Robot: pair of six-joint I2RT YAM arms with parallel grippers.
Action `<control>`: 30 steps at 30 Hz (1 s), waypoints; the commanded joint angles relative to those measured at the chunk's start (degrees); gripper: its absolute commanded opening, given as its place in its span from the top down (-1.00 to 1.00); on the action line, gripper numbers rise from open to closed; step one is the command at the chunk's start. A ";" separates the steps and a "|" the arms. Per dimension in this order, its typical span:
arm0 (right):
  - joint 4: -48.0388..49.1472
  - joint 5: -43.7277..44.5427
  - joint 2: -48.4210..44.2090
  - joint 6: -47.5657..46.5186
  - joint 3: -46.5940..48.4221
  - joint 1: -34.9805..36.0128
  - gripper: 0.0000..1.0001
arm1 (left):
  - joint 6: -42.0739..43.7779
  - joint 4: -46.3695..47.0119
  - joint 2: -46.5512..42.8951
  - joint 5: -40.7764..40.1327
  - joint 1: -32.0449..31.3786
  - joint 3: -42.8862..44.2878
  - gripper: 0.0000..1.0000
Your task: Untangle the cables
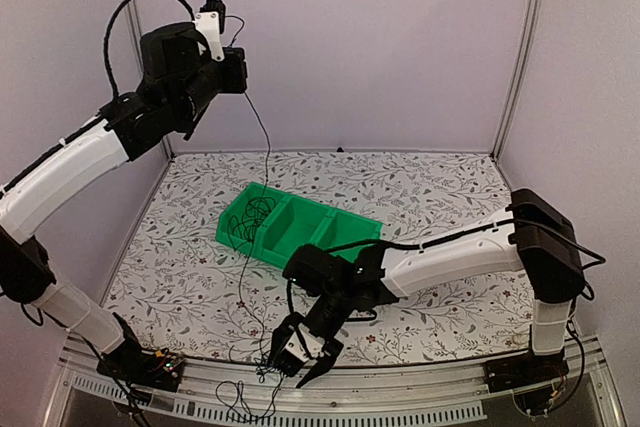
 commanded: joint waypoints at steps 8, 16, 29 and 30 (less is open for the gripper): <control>0.83 4.02 13.19 -3.24 7.96 2.97 -0.24 | -8.19 -1.52 -9.25 5.84 0.25 -3.46 1.00; -4.23 10.30 14.77 0.48 10.27 2.77 0.70 | -7.01 -0.49 -14.44 3.23 0.34 -8.00 1.00; -18.61 17.65 -15.38 0.37 -13.99 -14.90 1.00 | 9.25 -0.66 -21.99 -10.47 0.82 -2.46 1.00; -19.51 18.59 -19.11 -0.22 -16.04 -17.76 1.00 | 10.86 -0.55 -22.23 -11.78 0.84 -1.19 1.00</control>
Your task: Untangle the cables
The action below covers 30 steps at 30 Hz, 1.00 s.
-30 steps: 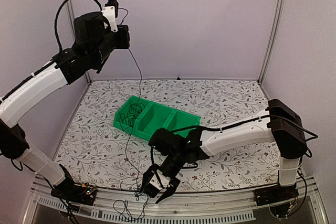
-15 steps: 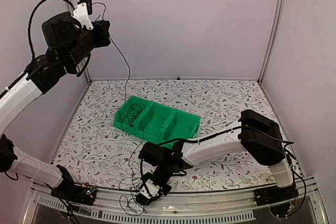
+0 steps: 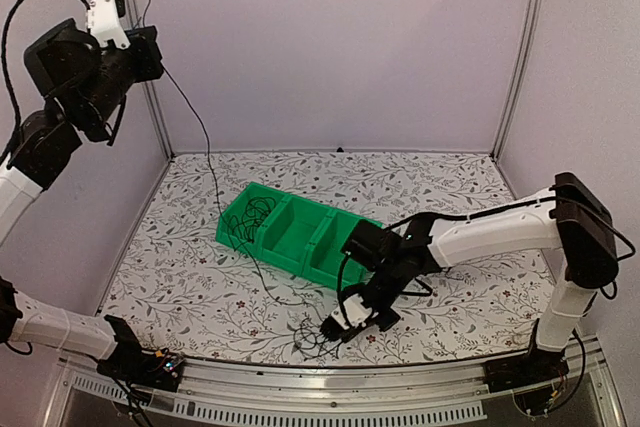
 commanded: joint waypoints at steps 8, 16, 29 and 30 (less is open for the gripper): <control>-12.82 5.05 -20.95 -5.62 -11.93 -36.45 1.00 | 21.27 6.55 -5.56 -18.69 0.64 7.89 1.00; -10.72 3.31 -12.83 -5.32 -6.60 -54.86 0.95 | 26.56 11.47 -7.34 -23.04 0.54 10.59 1.00; -7.57 4.65 2.41 7.11 4.50 -56.87 0.70 | 21.29 5.44 0.37 -19.59 -3.24 17.69 1.00; -8.31 4.34 2.48 7.26 4.57 -56.82 0.57 | 19.87 3.96 0.82 -18.32 -3.38 18.17 1.00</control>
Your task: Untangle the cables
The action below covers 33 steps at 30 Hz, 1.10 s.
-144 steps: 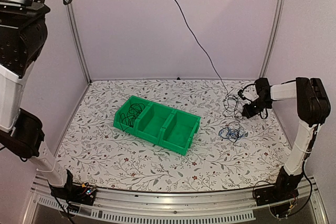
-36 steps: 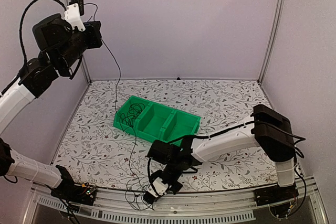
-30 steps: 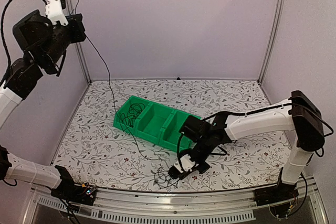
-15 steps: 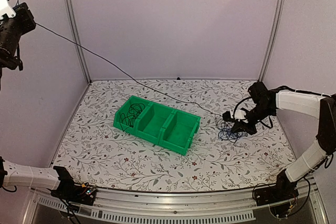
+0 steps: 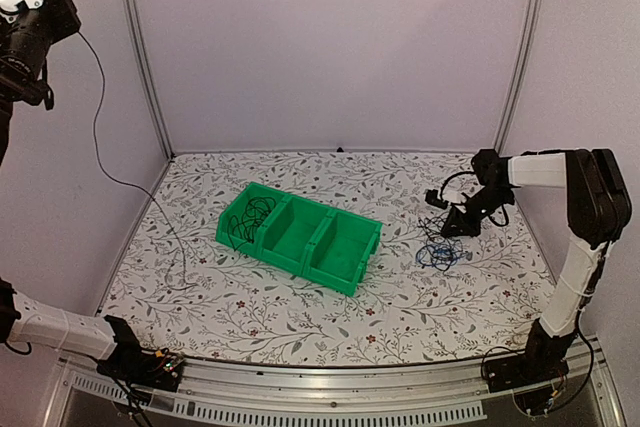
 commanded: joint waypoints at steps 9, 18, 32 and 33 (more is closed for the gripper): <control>-7.97 -9.31 -9.34 7.43 6.87 1.19 -0.23 | -11.60 -10.39 3.57 7.49 -3.41 1.44 1.00; -7.93 -8.75 -17.28 13.94 12.19 10.57 -0.47 | -9.97 -7.03 3.73 9.45 -4.32 -0.50 1.00; 8.85 -11.99 -1.71 40.97 32.77 34.39 -0.55 | -17.28 -8.48 5.25 26.92 -12.48 -0.91 1.00; 9.73 -12.34 -0.02 41.80 34.67 35.34 -0.57 | -18.22 -8.32 5.22 27.35 -13.01 -1.00 1.00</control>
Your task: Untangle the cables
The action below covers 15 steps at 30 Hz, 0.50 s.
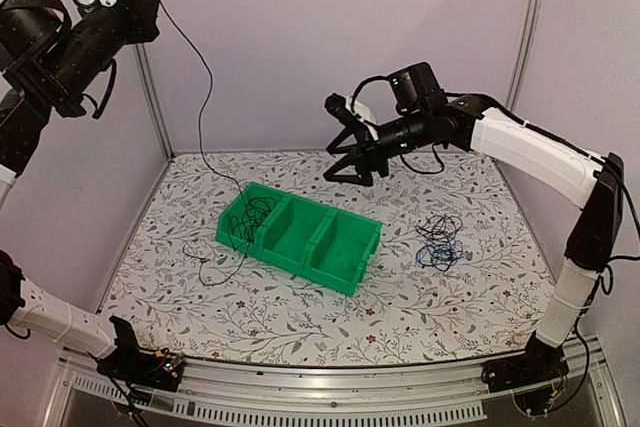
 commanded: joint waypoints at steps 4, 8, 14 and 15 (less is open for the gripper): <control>9.76 -4.16 14.04 9.95 9.53 6.48 -0.62 | -7.97 2.00 -0.21 6.51 -4.30 -2.16 1.00; 16.54 -7.20 17.93 11.76 9.88 8.29 -0.85 | -10.26 3.83 -0.16 7.32 -5.78 -3.16 1.00; 22.95 -10.97 23.43 13.73 11.66 11.60 -0.89 | -11.70 4.00 0.69 7.61 -7.27 -1.93 1.00; 23.68 -11.44 24.03 14.57 12.05 12.13 -0.86 | -11.92 3.93 0.78 7.74 -7.48 -1.79 1.00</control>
